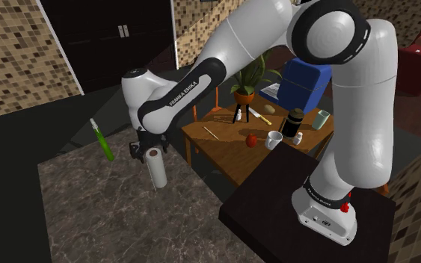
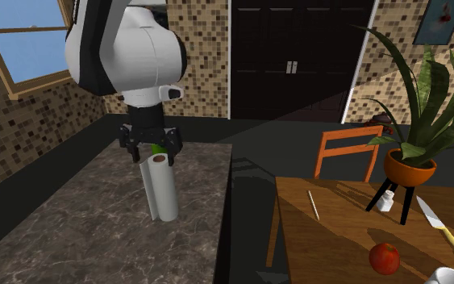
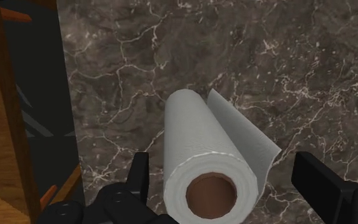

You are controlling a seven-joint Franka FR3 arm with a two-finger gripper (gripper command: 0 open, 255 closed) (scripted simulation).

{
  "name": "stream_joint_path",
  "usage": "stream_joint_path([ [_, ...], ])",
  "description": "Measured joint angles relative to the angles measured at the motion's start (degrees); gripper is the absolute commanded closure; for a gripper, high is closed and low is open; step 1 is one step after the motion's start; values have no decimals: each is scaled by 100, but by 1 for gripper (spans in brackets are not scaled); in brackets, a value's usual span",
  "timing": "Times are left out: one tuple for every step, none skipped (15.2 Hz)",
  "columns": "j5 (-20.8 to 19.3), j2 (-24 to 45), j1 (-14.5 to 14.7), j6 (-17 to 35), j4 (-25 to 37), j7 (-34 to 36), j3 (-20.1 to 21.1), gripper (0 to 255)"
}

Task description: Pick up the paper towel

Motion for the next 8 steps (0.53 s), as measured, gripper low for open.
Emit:
stream_joint_path([
  [-25,72,14,38,32,12,-15,0],
  [-55,152,30,110,37,29,-35,0],
  [-70,188,37,155,25,39,-44,0],
  [-77,207,41,171,28,42,-48,255],
  [-79,214,43,181,31,43,-49,255],
  [-81,217,44,187,31,44,-50,255],
  [-82,218,44,189,31,44,-50,255],
  [-82,218,44,190,32,44,-50,255],
])
